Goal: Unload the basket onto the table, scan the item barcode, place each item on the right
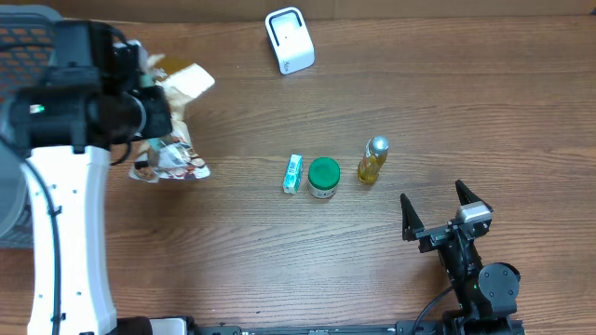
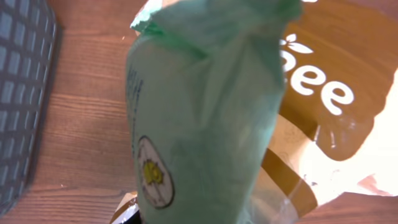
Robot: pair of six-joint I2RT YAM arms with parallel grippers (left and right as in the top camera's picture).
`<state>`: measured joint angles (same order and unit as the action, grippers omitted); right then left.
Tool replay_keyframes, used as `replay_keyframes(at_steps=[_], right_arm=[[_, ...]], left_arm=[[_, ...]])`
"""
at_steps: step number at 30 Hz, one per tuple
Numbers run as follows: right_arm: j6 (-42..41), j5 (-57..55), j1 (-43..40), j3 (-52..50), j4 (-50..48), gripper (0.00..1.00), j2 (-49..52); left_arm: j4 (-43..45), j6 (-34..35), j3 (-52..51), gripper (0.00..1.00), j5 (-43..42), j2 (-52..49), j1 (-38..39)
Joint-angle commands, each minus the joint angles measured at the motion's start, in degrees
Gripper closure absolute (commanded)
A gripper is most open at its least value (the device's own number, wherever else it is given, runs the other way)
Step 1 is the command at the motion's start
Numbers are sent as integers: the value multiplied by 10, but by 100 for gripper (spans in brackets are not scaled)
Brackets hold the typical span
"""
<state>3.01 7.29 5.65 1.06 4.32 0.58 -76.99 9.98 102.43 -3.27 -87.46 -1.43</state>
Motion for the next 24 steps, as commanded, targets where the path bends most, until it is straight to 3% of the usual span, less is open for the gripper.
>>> replay_keyframes(at_steps=[1, 5, 8, 15, 18, 24], right_arm=[[0, 3, 1, -6, -3, 0, -4], [0, 3, 1, -6, -3, 0, -4], [0, 3, 1, -6, -3, 0, -4], [0, 3, 1, -6, -3, 0, -4], [0, 3, 1, -6, -3, 0, -4], [0, 3, 1, -6, -3, 0, -4]], left_arm=[[31, 94, -65, 79, 97, 2, 32], [85, 154, -163, 79, 192, 2, 85], [142, 160, -240, 79, 216, 2, 123], [214, 191, -337, 78, 220, 1, 160], [228, 236, -358, 79, 232, 1, 161], [260, 235, -392, 78, 237, -1, 161]])
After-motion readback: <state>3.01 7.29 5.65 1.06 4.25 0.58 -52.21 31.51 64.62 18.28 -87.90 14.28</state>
